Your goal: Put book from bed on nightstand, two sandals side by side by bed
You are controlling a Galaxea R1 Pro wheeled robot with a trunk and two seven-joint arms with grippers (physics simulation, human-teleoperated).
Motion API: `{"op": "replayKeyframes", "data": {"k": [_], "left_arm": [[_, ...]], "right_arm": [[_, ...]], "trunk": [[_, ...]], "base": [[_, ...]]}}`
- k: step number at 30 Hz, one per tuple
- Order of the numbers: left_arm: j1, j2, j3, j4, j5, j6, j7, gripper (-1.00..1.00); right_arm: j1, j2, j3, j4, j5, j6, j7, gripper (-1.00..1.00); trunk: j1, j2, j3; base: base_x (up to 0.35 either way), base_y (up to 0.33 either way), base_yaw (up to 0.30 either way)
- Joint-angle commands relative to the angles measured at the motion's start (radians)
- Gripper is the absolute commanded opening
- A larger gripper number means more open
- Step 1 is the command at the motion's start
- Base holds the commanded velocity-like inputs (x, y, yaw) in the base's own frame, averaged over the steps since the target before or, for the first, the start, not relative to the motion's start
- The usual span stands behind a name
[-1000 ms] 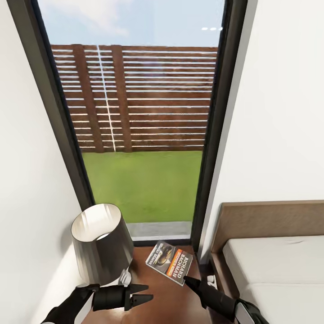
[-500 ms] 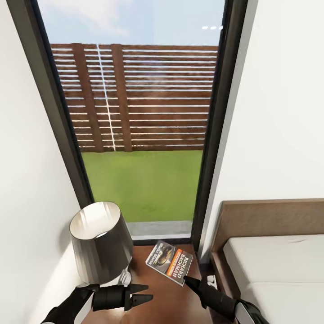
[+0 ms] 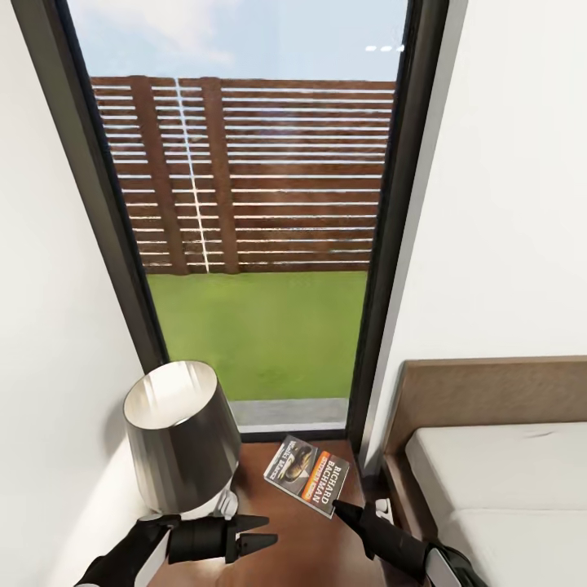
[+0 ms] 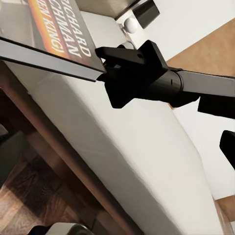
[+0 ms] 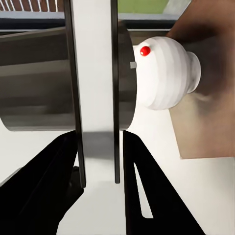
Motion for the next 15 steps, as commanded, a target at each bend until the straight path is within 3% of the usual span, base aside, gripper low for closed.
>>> {"op": "replayKeyframes", "data": {"k": [1, 15], "left_arm": [[-0.001, 0.001, -0.008, -0.001, 0.009, 0.011, -0.003, 1.0], [-0.001, 0.001, -0.012, -0.001, 0.005, 0.007, -0.044, 1.0]], "right_arm": [[-0.001, 0.0, -0.003, 0.0, -0.004, 0.007, 0.0, -1.0], [-0.001, 0.0, -0.002, 0.0, -0.004, 0.007, 0.0, -1.0]], "trunk": [[0.004, -0.008, -0.004], [0.058, -0.106, -0.048]], "base": [[0.0, 0.0, 0.0], [0.0, 0.0, 0.0]]}}
